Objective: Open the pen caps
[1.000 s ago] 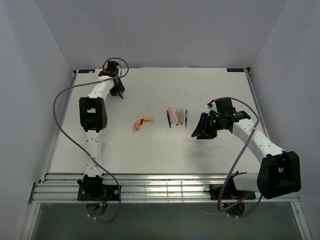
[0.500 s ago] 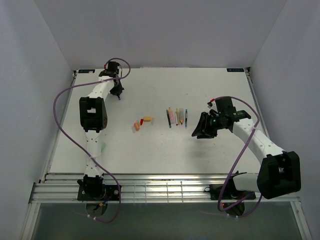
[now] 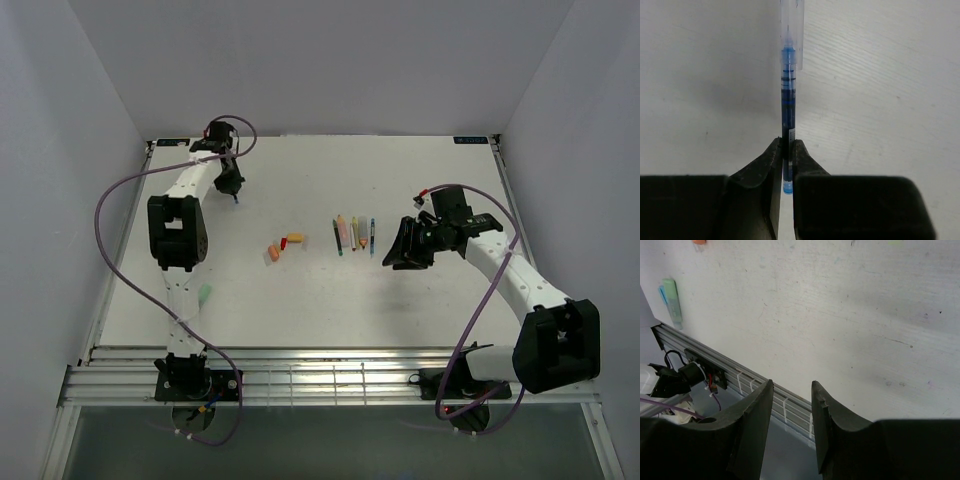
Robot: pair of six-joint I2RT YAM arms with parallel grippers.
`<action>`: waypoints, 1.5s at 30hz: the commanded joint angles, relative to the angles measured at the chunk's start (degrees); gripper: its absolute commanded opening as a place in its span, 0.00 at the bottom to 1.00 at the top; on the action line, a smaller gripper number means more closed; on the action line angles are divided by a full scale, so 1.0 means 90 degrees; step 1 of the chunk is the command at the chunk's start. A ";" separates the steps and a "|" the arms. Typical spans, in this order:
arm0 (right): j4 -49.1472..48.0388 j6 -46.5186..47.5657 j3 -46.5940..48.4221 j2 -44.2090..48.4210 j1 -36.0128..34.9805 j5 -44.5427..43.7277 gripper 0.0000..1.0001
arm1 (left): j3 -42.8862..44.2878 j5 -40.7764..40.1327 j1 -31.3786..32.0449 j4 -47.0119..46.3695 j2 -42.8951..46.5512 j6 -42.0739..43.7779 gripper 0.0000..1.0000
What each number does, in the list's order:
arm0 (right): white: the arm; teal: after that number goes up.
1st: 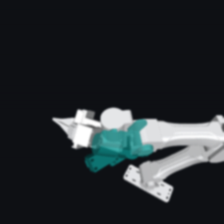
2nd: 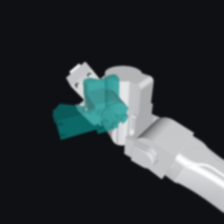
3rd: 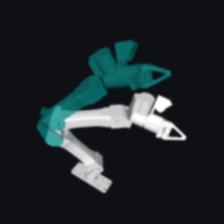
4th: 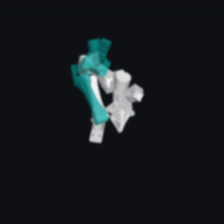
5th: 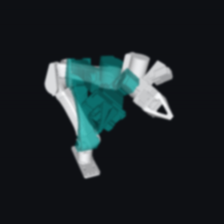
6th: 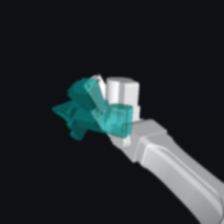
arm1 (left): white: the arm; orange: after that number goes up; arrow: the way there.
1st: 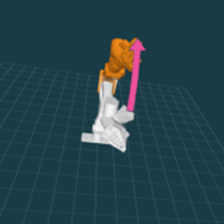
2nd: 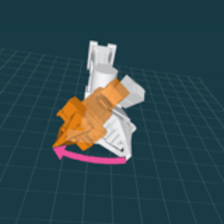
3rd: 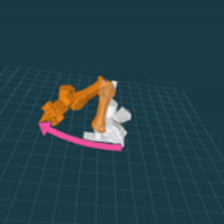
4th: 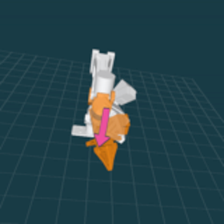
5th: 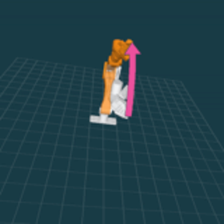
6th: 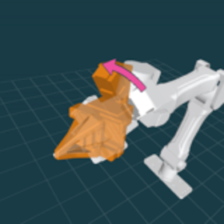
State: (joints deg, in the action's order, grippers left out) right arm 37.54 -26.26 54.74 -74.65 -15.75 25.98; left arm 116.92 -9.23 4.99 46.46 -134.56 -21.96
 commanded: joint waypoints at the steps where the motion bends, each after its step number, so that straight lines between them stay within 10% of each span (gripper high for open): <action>1: -0.0089 0.0145 0.0499 -0.0162 0.0041 0.0238 0.43 | -0.0236 0.0712 -0.0037 -0.0006 0.1532 -0.0265 0.00; 14: -0.1153 -0.0606 0.1766 -0.1489 -0.0514 0.1400 0.44 | -0.4951 0.5249 0.0226 -0.2561 0.5320 -0.1690 0.00; 21: -0.2743 -0.2159 0.2500 -0.2280 -0.1130 0.2328 0.45 | -0.7139 0.5870 0.0919 -0.4397 0.6835 -0.2813 0.00; 45: -0.4014 -0.3088 0.2414 -0.2545 -0.2068 0.1859 0.40 | -0.7103 0.5401 0.1760 -0.4927 0.6934 -0.3478 0.00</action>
State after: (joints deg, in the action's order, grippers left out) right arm 4.73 -53.34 76.99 -97.86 -33.74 42.11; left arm 50.76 38.63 20.51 3.88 -72.47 -53.01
